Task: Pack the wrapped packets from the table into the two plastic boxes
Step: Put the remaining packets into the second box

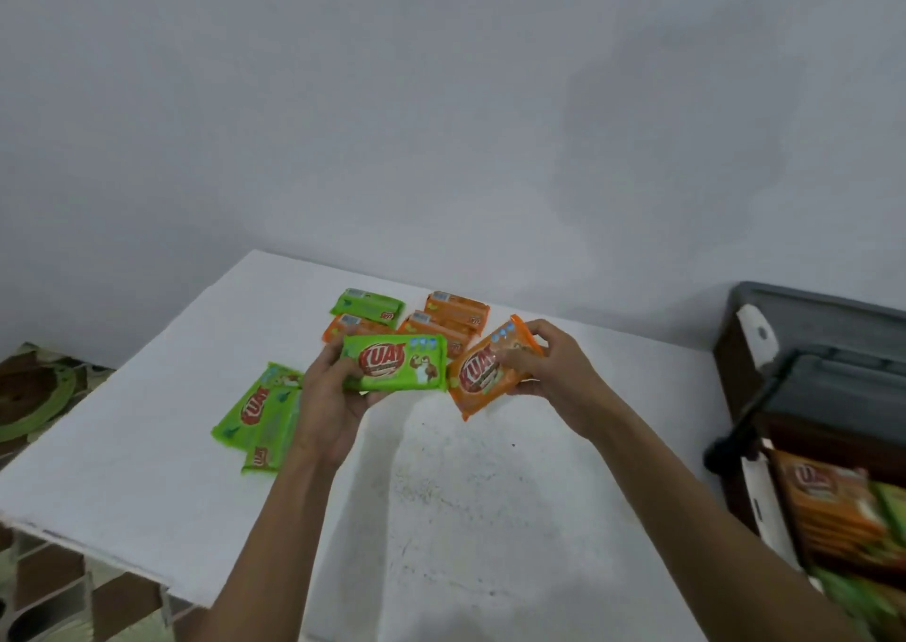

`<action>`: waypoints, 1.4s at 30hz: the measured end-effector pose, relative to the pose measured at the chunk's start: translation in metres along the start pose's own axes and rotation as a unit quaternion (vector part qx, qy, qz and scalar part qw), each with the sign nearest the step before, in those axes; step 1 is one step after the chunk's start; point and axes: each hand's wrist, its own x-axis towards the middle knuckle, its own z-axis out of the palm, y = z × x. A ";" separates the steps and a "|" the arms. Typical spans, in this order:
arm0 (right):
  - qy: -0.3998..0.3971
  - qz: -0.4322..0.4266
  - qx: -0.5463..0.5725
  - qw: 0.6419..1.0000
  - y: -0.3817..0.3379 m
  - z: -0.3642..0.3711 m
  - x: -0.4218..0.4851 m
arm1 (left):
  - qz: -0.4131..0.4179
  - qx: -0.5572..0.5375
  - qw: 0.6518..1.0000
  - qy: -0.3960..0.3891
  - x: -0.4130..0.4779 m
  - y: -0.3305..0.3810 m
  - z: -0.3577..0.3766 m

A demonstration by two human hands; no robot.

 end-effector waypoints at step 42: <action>0.159 0.144 -0.159 0.964 0.069 -0.370 -0.261 | -0.002 0.173 0.971 -0.163 -0.180 -0.227 0.311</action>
